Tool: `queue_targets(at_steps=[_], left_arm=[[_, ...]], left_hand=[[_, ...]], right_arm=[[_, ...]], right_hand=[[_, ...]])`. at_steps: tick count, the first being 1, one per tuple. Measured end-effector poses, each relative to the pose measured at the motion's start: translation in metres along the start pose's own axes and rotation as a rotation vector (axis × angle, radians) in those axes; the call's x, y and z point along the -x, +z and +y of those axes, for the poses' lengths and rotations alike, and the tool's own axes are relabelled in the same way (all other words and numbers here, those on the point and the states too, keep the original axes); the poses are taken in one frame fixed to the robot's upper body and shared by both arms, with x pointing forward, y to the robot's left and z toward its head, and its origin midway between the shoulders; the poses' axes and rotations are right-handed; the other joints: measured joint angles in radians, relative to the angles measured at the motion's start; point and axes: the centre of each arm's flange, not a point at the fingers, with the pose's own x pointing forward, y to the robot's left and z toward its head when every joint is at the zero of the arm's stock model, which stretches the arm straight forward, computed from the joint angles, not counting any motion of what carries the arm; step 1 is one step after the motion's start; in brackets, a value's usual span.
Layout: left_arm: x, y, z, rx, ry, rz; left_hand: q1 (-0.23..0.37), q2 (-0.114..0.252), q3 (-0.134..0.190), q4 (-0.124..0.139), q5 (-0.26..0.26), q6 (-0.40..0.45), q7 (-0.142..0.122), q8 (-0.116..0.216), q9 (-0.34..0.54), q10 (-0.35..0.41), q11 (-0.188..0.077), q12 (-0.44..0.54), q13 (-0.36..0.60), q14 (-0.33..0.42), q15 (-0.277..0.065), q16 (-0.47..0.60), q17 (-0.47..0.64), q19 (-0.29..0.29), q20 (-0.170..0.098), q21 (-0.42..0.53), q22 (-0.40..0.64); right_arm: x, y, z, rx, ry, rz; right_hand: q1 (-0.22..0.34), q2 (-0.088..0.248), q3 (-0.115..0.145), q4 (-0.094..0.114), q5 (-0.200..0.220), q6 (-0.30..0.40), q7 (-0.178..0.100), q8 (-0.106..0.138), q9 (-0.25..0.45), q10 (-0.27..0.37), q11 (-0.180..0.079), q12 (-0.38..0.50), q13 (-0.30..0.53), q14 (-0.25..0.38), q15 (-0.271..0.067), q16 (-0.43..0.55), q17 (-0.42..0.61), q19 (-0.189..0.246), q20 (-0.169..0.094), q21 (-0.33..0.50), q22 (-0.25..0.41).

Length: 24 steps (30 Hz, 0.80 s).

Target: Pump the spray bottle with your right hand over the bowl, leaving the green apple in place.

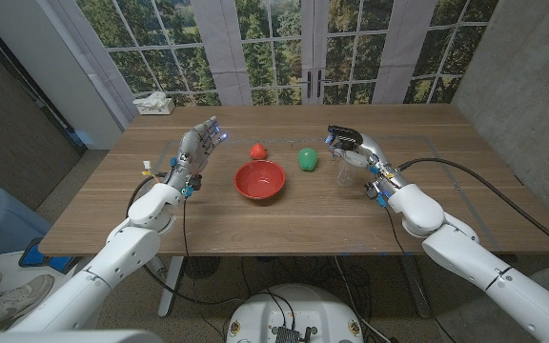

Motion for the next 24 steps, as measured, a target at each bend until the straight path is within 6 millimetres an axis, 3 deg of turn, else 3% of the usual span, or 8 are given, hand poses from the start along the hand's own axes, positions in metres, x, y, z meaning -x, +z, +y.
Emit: queue_targets(at_steps=[24], left_arm=[[0.01, 0.001, 0.011, 0.003, 0.028, -0.019]], left_hand=[[0.0, 0.0, 0.0, 0.0, 0.009, 0.0, 0.0, 0.0, 0.0, 0.0, 0.0, 0.0, 0.0, 0.0, 0.0, 0.0, 0.0, 0.004, 0.004, -0.008, 0.0]], right_arm=[[-0.013, 0.011, 0.015, 0.018, 0.1, -0.011]], right_hand=[[-0.004, 0.004, 0.0, 0.0, 0.0, 0.004, 0.004, 0.0, 0.002, 0.0, 0.0, 0.0, 0.005, 0.0, 0.0, 0.0, 0.0, -0.011, -0.004, 0.023, -0.038]])
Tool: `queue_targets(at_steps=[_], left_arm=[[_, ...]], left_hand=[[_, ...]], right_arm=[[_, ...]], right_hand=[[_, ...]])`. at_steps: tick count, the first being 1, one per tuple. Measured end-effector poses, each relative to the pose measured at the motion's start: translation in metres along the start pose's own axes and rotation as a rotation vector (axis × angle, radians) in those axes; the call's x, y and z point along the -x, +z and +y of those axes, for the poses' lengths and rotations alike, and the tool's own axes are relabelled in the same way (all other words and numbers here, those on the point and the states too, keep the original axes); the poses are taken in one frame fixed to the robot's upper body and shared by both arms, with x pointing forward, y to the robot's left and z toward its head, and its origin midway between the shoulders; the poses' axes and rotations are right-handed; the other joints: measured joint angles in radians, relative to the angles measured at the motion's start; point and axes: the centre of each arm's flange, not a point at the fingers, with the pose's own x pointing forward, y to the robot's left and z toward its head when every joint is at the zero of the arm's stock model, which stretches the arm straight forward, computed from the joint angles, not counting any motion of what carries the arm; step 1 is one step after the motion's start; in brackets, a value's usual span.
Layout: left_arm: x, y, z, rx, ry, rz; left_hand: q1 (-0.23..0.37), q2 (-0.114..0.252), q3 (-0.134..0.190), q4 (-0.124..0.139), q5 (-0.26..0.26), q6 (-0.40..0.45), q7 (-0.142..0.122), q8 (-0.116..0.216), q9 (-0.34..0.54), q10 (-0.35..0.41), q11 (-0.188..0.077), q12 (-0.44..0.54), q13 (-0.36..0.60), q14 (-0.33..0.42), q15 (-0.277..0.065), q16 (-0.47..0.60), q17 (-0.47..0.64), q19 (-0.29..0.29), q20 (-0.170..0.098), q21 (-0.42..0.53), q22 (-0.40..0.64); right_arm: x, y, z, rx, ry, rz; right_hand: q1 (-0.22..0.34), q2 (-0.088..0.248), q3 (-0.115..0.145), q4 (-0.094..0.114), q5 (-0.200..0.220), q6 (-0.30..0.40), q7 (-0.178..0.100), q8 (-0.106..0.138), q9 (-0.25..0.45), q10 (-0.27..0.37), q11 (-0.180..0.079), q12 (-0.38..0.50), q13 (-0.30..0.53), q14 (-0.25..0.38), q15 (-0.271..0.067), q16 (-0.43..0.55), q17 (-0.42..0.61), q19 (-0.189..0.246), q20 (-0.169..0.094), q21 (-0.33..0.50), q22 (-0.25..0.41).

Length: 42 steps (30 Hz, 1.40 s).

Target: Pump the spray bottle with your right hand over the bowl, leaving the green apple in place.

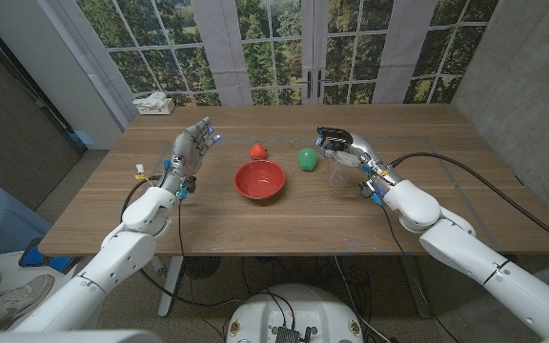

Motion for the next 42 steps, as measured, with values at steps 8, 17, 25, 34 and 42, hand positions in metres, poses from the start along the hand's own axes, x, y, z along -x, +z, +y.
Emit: queue_targets(at_steps=[8, 17, 25, 34, 42], left_arm=[[0.003, 0.001, 0.001, 0.002, 0.006, -0.007], [0.008, 0.001, 0.003, 0.004, 0.017, -0.012], [0.011, 0.0, 0.005, 0.007, 0.027, -0.011], [0.013, -0.001, 0.007, 0.012, 0.034, -0.014], [0.013, -0.003, 0.01, 0.016, 0.035, -0.013]], left_hand=[[0.0, 0.0, 0.004, -0.004, 0.0, 0.0, 0.0, 0.0, 0.0, 0.0, 0.0, 0.0, 0.0, 0.0, 0.0, 0.0, 0.0, 0.0, 0.0, 0.0, 0.0], [0.0, 0.0, 0.004, -0.004, 0.0, 0.0, 0.0, 0.0, 0.0, 0.0, 0.0, 0.0, 0.0, 0.0, 0.0, 0.0, 0.0, 0.0, 0.0, -0.008, 0.0], [0.0, 0.0, 0.004, -0.004, 0.0, 0.0, 0.0, 0.0, 0.0, 0.0, 0.0, 0.0, 0.0, 0.0, 0.0, -0.004, 0.0, 0.0, 0.0, -0.008, 0.0], [-0.003, 0.003, 0.004, -0.004, 0.0, 0.0, 0.0, 0.0, 0.0, 0.0, 0.0, 0.0, 0.0, 0.0, 0.0, -0.004, 0.0, 0.009, -0.002, -0.015, 0.0], [-0.003, 0.003, 0.004, -0.004, 0.0, 0.0, 0.0, 0.0, 0.0, 0.0, 0.0, 0.0, 0.0, 0.0, 0.0, -0.004, 0.0, 0.009, -0.002, -0.014, 0.0]], right_arm=[[-0.007, 0.005, 0.004, 0.01, 0.037, -0.006], [-0.018, 0.01, 0.009, 0.028, 0.085, -0.013], [-0.028, 0.012, 0.012, 0.04, 0.12, -0.013], [-0.039, 0.012, 0.015, 0.047, 0.149, -0.011], [-0.047, 0.015, 0.019, 0.06, 0.173, -0.012]], right_hand=[[0.0, 0.0, 0.0, 0.0, 0.0, 0.0, 0.0, -0.005, 0.003, 0.0, 0.0, 0.0, 0.005, 0.0, 0.0, 0.0, -0.022, 0.0, 0.0, 0.013, -0.014], [0.0, 0.0, 0.0, 0.0, 0.0, 0.0, 0.0, -0.005, 0.001, 0.0, 0.0, 0.0, 0.005, 0.0, 0.0, 0.004, -0.022, 0.0, 0.0, 0.017, -0.023], [0.0, 0.0, 0.0, 0.0, 0.0, 0.0, 0.0, -0.008, 0.0, 0.0, 0.0, -0.005, 0.005, 0.0, 0.0, 0.004, -0.022, 0.0, 0.0, 0.026, -0.032], [0.0, 0.0, 0.0, 0.0, 0.0, 0.0, 0.0, -0.008, 0.001, 0.0, 0.0, -0.005, 0.005, 0.0, 0.0, 0.004, -0.022, -0.006, 0.006, 0.036, -0.045], [0.0, 0.0, 0.0, 0.0, 0.0, -0.006, 0.005, -0.008, 0.003, 0.0, 0.0, -0.005, 0.009, 0.0, 0.0, 0.005, -0.022, -0.006, 0.005, 0.039, -0.055]])
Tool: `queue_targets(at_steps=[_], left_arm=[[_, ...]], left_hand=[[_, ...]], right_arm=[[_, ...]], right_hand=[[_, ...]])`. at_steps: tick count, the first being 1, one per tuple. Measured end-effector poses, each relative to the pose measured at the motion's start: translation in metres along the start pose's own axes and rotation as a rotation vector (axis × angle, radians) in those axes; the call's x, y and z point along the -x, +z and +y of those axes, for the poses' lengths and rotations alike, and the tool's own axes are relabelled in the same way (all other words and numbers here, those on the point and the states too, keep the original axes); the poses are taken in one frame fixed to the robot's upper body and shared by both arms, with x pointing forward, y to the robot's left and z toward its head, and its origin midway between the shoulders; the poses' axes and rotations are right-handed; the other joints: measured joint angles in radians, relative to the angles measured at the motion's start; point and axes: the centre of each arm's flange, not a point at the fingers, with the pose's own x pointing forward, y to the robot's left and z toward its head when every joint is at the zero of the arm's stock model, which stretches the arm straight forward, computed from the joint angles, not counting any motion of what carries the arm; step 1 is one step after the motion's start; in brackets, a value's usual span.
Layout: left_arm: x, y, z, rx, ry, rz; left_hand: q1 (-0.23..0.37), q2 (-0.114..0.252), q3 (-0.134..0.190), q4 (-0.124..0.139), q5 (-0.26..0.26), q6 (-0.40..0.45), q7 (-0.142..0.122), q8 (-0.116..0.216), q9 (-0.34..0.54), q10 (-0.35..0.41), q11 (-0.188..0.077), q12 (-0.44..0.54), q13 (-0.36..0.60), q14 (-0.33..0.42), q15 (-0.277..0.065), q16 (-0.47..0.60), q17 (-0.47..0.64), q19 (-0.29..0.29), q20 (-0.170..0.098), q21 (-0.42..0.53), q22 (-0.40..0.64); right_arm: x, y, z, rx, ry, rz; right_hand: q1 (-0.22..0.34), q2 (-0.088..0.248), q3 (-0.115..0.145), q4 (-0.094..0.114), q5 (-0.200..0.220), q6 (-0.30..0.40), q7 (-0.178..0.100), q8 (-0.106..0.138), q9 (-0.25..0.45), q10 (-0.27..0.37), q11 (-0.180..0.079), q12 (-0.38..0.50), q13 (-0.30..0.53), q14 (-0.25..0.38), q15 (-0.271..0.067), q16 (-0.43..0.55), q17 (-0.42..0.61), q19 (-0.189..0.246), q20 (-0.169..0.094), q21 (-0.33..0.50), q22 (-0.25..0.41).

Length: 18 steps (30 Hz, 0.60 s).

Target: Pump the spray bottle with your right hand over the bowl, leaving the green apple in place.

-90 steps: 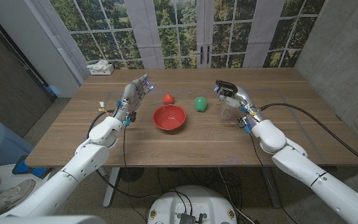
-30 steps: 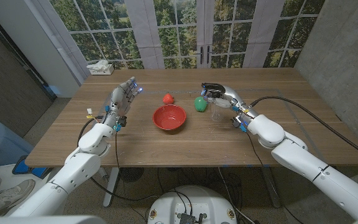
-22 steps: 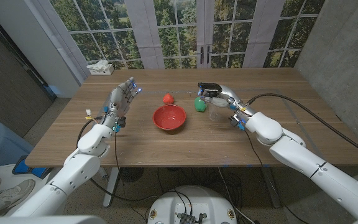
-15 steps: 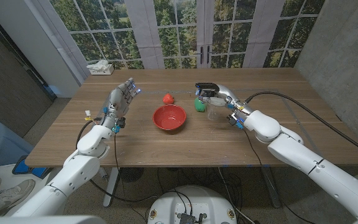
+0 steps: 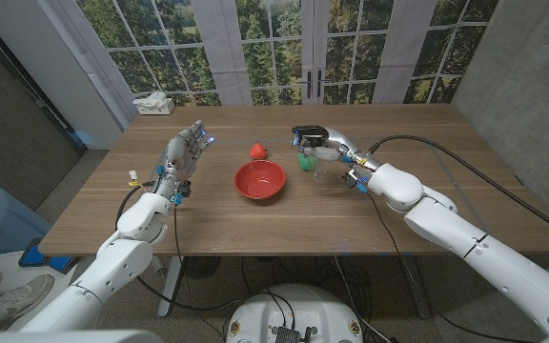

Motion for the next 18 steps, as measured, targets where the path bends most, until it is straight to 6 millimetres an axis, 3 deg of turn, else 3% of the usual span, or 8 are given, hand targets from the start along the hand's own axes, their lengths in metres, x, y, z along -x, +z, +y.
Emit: queue_targets(at_steps=[18], left_arm=[[-0.002, -0.004, 0.008, 0.017, 0.001, -0.002]], left_hand=[[-0.004, -0.004, 0.0, 0.0, 0.0, 0.0, 0.0, 0.0, 0.0, 0.0, 0.0, 0.0, 0.0, 0.0, 0.0, 0.0, 0.0, 0.0, 0.0, -0.008, 0.0]], right_arm=[[-0.023, 0.01, 0.004, 0.053, 0.071, -0.004]], right_hand=[[0.0, 0.0, 0.0, 0.0, 0.0, 0.0, 0.0, 0.0, 0.0, -0.005, 0.005, 0.0, -0.002, 0.0, 0.0, 0.002, 0.0, -0.007, -0.007, 0.011, -0.014]])
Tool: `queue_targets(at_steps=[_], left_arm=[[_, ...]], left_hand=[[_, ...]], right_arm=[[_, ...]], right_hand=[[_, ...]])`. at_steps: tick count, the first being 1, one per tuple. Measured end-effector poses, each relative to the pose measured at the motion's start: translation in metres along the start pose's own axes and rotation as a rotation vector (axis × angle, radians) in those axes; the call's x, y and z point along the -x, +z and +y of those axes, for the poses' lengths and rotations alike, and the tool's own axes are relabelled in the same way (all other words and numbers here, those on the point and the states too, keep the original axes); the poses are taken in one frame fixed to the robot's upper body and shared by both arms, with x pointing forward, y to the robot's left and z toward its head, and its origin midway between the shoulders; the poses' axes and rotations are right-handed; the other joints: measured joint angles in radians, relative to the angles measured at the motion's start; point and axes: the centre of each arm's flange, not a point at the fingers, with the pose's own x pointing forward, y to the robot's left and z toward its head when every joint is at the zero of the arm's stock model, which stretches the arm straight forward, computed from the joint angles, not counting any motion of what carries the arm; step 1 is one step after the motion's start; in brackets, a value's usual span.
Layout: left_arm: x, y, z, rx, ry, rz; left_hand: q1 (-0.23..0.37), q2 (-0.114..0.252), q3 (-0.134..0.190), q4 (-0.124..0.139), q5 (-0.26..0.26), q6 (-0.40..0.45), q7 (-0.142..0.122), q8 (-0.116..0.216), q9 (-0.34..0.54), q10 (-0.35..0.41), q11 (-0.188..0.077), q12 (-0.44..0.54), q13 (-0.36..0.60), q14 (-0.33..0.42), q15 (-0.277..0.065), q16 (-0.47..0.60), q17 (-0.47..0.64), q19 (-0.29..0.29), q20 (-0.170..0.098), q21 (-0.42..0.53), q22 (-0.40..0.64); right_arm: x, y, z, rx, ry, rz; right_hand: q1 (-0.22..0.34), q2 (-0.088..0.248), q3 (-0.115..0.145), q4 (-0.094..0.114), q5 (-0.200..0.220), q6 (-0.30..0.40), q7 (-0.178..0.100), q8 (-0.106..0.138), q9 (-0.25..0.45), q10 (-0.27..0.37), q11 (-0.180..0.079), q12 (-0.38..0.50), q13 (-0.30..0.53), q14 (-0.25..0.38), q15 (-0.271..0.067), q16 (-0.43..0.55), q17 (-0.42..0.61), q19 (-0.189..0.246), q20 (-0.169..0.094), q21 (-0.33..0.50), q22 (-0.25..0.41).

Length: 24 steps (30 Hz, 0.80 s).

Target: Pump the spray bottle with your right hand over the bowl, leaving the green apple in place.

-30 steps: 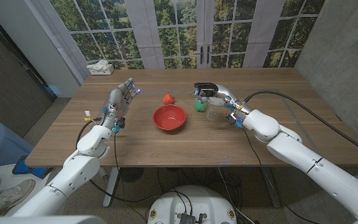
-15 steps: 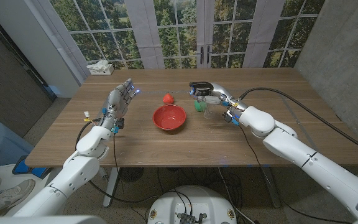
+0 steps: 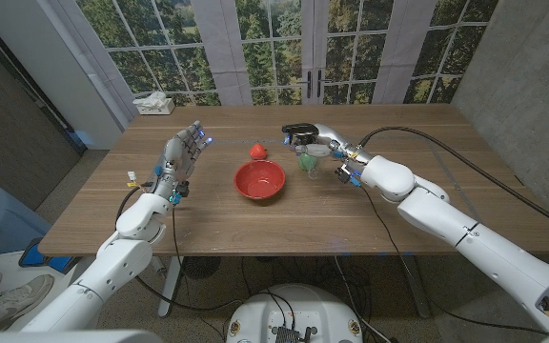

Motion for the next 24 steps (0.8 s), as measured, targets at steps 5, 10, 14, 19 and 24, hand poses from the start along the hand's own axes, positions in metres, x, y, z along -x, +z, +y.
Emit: queue_targets(at_steps=[5, 10, 14, 19, 24], left_arm=[[0.0, 0.0, 0.001, 0.002, 0.0, 0.0], [0.0, -0.001, 0.003, 0.006, 0.001, 0.0], [0.0, -0.002, 0.004, 0.006, 0.003, 0.0], [-0.001, -0.002, 0.005, 0.007, 0.004, 0.0], [-0.002, -0.001, 0.006, 0.007, 0.003, -0.002]], left_hand=[[0.0, 0.0, 0.0, 0.0, 0.0, 0.0, 0.0, 0.0, 0.0, 0.0, 0.0, 0.0, 0.0, 0.0, 0.0, 0.0, 0.0, 0.0, 0.0, 0.0, 0.0], [0.0, 0.0, 0.004, 0.004, 0.0, 0.0, 0.0, 0.0, 0.0, 0.0, 0.0, 0.0, 0.0, -0.004, 0.004, 0.0, 0.0, 0.0, 0.0, -0.002, 0.0], [0.0, 0.0, 0.004, 0.004, 0.0, 0.0, 0.0, 0.0, 0.0, 0.0, 0.0, 0.0, 0.0, -0.004, 0.004, 0.0, 0.0, 0.0, 0.0, -0.004, 0.0], [0.0, 0.0, 0.004, 0.004, 0.0, 0.0, 0.0, 0.0, 0.0, 0.0, 0.0, 0.0, 0.0, -0.004, 0.004, 0.0, 0.0, 0.0, 0.0, -0.004, 0.0], [0.0, 0.0, 0.004, 0.004, 0.0, 0.0, 0.0, 0.0, 0.0, 0.0, 0.0, 0.0, 0.0, -0.004, 0.004, 0.0, 0.0, 0.0, 0.0, -0.007, 0.0]], right_arm=[[-0.007, 0.003, 0.001, 0.02, 0.023, 0.001], [-0.014, 0.006, 0.001, 0.039, 0.042, 0.001], [-0.018, 0.007, 0.001, 0.062, 0.06, 0.009], [-0.023, 0.01, 0.001, 0.094, 0.085, 0.016], [-0.028, 0.012, 0.002, 0.13, 0.119, 0.023]], right_hand=[[0.0, 0.0, 0.0, 0.0, 0.0, 0.0, 0.0, 0.0, 0.0, 0.0, 0.0, 0.0, 0.002, 0.0, 0.0, 0.0, 0.0, 0.0, 0.0, 0.004, -0.001], [0.0, 0.0, 0.0, 0.0, 0.0, 0.0, 0.0, 0.0, 0.0, 0.0, 0.0, 0.0, 0.002, 0.0, 0.0, 0.0, 0.0, 0.0, 0.0, 0.004, -0.005], [0.0, 0.0, 0.0, 0.0, 0.0, 0.0, 0.0, 0.0, 0.005, 0.0, 0.0, 0.0, 0.002, 0.0, 0.0, 0.004, 0.0, 0.0, 0.0, 0.004, -0.005], [0.0, 0.0, 0.0, 0.0, 0.004, 0.0, 0.0, 0.0, 0.003, 0.0, 0.0, 0.0, 0.004, 0.0, 0.0, 0.004, 0.0, 0.0, 0.0, 0.004, -0.009], [0.0, 0.0, 0.0, 0.0, 0.004, 0.0, 0.0, -0.004, 0.003, 0.0, 0.0, 0.0, 0.004, 0.0, 0.0, 0.004, 0.0, 0.0, 0.0, 0.011, -0.012]])
